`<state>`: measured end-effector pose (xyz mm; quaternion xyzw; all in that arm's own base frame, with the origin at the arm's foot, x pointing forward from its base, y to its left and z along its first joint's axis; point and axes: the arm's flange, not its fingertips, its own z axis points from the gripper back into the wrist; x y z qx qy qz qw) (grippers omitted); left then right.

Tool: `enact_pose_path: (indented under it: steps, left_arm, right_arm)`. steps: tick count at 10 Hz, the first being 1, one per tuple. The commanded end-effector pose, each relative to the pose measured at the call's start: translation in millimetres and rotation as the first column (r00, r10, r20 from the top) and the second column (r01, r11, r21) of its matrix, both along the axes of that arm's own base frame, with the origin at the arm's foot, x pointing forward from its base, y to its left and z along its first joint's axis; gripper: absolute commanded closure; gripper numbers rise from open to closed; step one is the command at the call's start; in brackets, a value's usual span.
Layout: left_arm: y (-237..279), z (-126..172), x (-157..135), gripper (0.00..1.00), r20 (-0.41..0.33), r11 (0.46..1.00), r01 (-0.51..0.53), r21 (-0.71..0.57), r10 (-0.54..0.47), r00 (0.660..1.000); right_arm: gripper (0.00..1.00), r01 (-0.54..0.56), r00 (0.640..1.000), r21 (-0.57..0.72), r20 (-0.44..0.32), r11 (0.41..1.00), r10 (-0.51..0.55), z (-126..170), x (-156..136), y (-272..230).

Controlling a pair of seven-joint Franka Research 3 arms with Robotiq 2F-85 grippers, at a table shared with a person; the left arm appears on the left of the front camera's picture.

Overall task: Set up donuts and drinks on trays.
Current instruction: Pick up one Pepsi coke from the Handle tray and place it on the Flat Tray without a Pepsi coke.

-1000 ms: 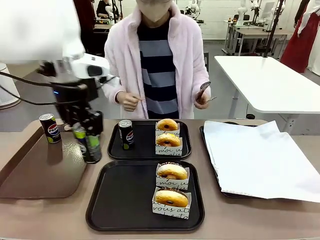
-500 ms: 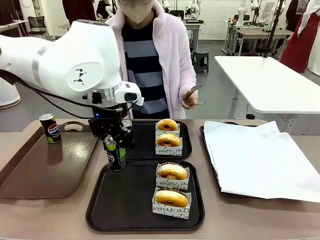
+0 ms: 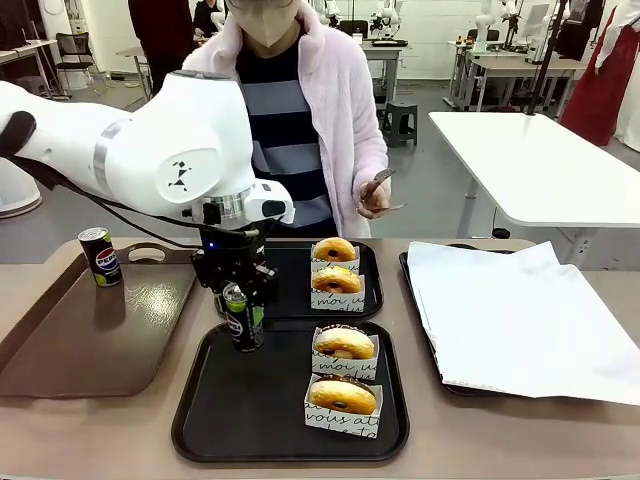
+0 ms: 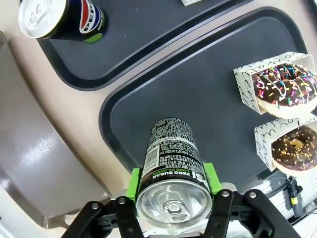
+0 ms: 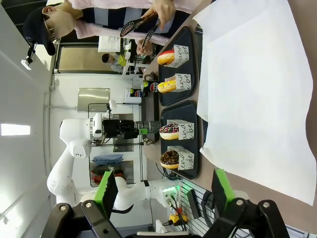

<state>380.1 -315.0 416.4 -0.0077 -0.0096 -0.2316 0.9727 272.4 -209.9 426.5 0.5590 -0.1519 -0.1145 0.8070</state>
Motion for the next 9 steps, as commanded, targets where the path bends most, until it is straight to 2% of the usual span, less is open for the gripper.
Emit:
enact_pose_path:
  steps: [1, 7, 8, 9]
  left_arm:
    - [-7, -6, -3, 0.41, 0.011, 1.0, -0.026, 0.008, 0.026, 1.0]
    - [-11, -30, 0, 0.41, 0.001, 0.999, -0.02, 0.031, 0.02, 1.0]
    - [-11, -30, 0, 0.11, 0.002, 0.999, -0.021, 0.034, 0.021, 1.0]
    - [-11, -29, 0, 0.0, 0.002, 0.999, -0.019, 0.034, 0.019, 1.0]
  right_arm:
    - [0.0, -0.003, 1.0, 0.011, 0.011, 1.0, 0.003, -1, 0, -1]
    - [0.0, -0.003, 1.0, 0.011, 0.011, 1.0, 0.003, -1, 0, -1]
    - [0.0, -0.003, 1.0, 0.011, 0.011, 1.0, 0.003, -1, 0, -1]
    - [0.0, -0.003, 1.0, 0.011, 0.011, 1.0, 0.003, -1, 0, -1]
